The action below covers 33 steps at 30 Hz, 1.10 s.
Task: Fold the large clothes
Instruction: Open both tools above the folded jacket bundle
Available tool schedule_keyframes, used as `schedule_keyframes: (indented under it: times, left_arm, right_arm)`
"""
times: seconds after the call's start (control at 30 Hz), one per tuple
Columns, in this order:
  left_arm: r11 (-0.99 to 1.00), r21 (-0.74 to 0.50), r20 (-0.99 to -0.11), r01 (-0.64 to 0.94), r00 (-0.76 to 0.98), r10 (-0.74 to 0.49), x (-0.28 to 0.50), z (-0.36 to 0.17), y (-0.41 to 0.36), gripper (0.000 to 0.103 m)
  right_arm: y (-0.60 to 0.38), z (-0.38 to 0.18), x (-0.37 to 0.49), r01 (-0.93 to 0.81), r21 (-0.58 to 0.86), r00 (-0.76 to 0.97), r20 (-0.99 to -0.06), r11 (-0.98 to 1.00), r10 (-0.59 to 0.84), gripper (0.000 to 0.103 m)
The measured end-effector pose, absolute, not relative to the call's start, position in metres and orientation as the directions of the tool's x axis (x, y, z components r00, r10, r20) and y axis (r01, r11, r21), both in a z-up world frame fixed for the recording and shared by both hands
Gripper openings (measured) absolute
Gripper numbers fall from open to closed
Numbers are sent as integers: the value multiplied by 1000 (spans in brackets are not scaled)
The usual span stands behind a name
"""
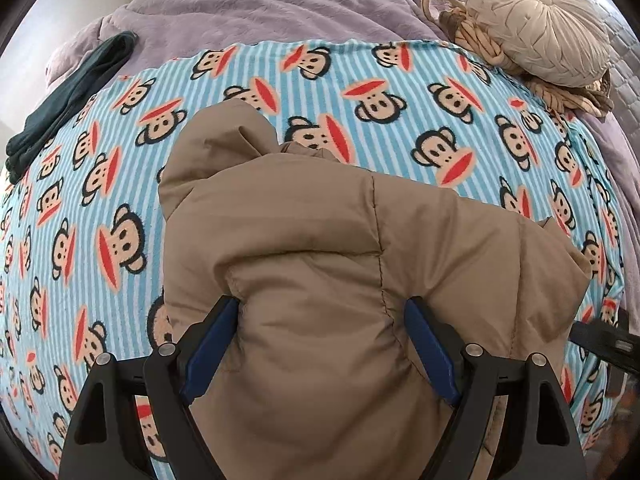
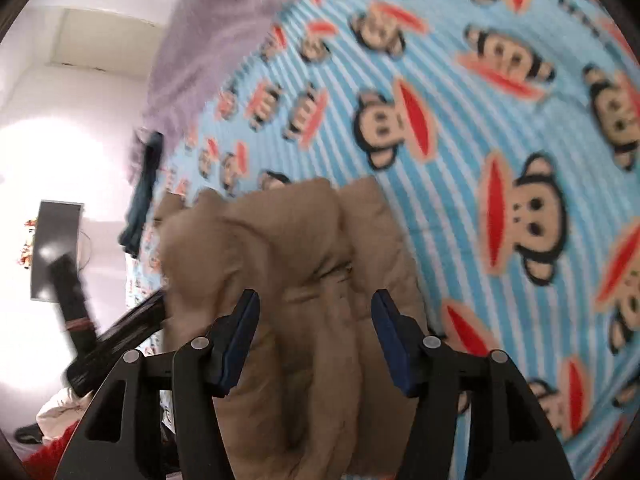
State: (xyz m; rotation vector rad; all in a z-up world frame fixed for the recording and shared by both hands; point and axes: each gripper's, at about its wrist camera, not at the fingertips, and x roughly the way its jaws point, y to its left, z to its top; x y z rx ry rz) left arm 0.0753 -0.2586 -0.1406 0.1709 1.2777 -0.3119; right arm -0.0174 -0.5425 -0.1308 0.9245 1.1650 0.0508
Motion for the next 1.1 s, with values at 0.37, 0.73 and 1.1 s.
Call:
schedule_keyframes:
  times: [0.37,0.73,1.1]
  left_arm:
    - [940,-28,-963,340,243,-117,72,-134,-256,84]
    - [968,-63,-963,244,239,-123,40,-108,-186,84]
    - [981,-89,-974,173,192,-122,27,-122,-143,85]
  right_arm:
    - [-459,-140,-38,258,496,254,-863,829,437,46]
    - [-467,-152,-43,298,510,255,-857,807,448,47]
    - [-498,-136,-33,376,615,350,-787,693,509,63]
